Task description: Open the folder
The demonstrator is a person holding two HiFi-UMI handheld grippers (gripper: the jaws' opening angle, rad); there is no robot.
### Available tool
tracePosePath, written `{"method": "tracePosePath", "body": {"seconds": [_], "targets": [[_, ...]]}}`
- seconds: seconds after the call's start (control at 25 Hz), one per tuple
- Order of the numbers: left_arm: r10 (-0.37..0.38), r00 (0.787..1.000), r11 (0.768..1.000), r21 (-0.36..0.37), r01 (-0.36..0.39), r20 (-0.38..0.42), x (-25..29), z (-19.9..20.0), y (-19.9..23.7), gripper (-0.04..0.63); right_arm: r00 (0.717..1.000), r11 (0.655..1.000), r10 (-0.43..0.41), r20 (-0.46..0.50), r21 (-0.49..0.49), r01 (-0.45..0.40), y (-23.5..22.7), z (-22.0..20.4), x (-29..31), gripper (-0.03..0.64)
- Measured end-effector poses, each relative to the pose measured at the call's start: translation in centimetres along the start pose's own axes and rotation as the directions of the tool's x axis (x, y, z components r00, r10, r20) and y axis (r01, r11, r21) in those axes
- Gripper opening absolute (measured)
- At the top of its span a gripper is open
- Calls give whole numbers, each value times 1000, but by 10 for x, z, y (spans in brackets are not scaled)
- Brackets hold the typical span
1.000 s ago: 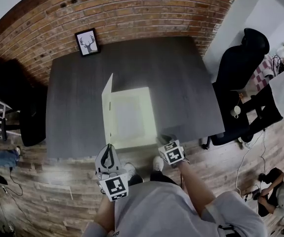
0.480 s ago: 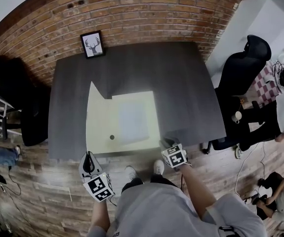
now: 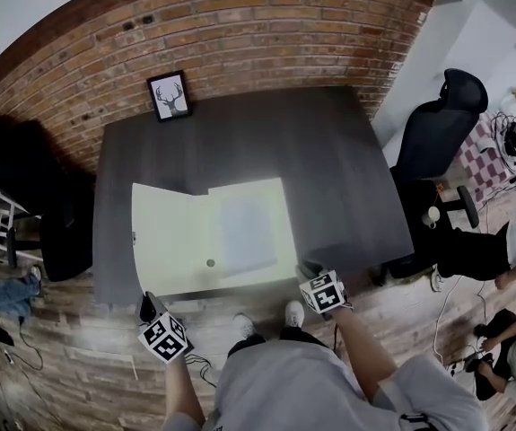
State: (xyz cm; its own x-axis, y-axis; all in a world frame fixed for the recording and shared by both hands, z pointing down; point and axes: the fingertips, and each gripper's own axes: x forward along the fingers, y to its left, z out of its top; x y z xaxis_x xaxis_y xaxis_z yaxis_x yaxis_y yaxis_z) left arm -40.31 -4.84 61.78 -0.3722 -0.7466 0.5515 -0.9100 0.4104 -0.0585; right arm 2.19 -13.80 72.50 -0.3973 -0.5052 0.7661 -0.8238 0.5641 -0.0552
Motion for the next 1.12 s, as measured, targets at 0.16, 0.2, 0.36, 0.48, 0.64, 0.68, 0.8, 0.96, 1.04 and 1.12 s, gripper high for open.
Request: {"method": "tracePosePath", "body": {"seconds": [0.16,0.2,0.36,0.48,0.64,0.68,0.8,0.96,1.04,1.12], "targets": [[43,996,998,-49,-46,-72,21,-19,25,5,1000,1000,-9,-4,-1,9,0,0,0,69],[49,995,997,-51,-54,-87,26,-22,28,5,1000,1000,-11,-5,-2,11,0,0,-1,69],[73,987,996,-44,-80,-143,47,-40,43,5,1000,1000,-21,-9,-3,21,0,1,0,69],[89,979,995,-35,-97,-183,59,-51,52,6,1000,1000,-25,-12,-4,25,0,1,1,69],[104,963,993,-26,-114,-250,74,-68,60,10,999,1000,-26,-19,-5,26,0,0,0,69],[105,957,993,-25,-116,-271,80,-75,62,11,999,1000,-26,-19,-5,26,0,0,0,69],[111,941,993,-13,-121,-320,98,-94,68,15,999,1000,-26,-19,-6,26,0,0,1,69],[122,923,990,-20,-138,-364,107,-103,72,18,999,1000,-19,-27,-11,19,0,-1,1,69],[124,923,989,-33,-146,-365,109,-103,72,23,999,1000,-18,-27,-13,18,0,-1,1,69],[127,917,987,-46,-155,-378,106,-105,73,44,1000,1000,-17,-26,-14,17,1,-1,1,69]]}}
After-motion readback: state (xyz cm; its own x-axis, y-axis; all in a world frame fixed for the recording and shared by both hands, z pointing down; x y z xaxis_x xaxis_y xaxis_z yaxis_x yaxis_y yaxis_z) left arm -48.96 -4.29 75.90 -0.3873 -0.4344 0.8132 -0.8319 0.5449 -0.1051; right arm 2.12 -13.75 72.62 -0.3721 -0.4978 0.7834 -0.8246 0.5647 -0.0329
